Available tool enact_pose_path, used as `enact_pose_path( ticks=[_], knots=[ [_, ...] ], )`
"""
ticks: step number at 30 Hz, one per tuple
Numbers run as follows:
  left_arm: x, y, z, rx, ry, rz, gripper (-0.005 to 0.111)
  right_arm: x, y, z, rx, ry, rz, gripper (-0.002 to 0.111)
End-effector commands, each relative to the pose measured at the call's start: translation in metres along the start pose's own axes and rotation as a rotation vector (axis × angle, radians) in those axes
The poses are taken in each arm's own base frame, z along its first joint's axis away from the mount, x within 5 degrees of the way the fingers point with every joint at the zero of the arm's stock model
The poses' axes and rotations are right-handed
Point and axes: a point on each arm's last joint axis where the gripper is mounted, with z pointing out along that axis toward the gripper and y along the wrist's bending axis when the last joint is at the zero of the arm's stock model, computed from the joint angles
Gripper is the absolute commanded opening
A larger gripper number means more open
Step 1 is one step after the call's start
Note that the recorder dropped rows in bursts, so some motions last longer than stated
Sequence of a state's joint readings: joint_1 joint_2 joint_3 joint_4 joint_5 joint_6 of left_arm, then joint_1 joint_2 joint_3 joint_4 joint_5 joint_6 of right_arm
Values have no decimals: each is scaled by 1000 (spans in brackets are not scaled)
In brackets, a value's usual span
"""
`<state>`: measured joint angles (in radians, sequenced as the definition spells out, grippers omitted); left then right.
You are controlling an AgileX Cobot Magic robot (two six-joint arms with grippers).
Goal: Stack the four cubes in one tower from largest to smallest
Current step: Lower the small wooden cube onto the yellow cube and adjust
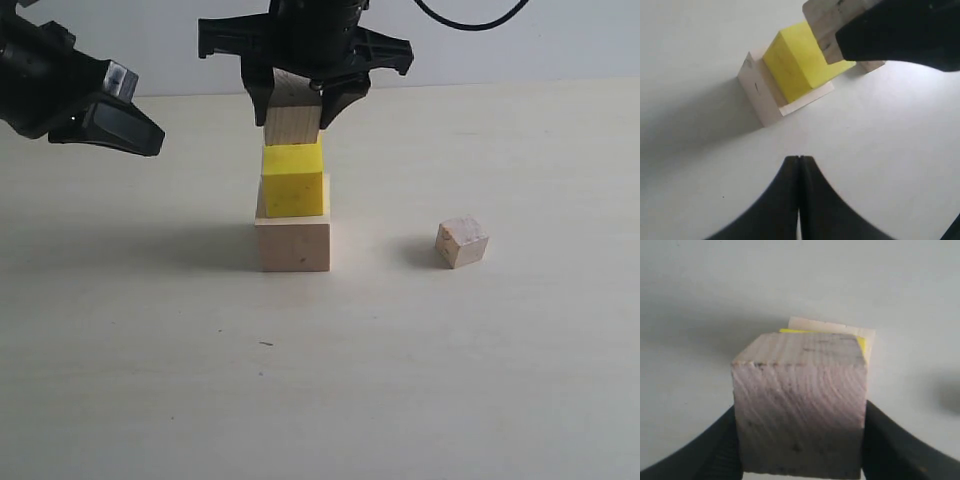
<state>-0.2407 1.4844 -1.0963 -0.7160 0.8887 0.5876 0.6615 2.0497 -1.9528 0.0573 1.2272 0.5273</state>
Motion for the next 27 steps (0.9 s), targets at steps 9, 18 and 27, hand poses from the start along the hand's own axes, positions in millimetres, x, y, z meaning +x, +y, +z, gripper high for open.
enact_pose_path(
  ticks=[9, 18, 27],
  knots=[
    [0, -1, -2, -2, -13, -4, 0, 5, -6, -4, 39, -12, -46, 0],
    [0, -1, -2, -1, -11, -3, 0, 3, -3, -14, 3, -28, -37, 0],
    [0, -1, -2, -3, -13, -4, 0, 3, -3, 6, 17, 13, -36, 0]
  ],
)
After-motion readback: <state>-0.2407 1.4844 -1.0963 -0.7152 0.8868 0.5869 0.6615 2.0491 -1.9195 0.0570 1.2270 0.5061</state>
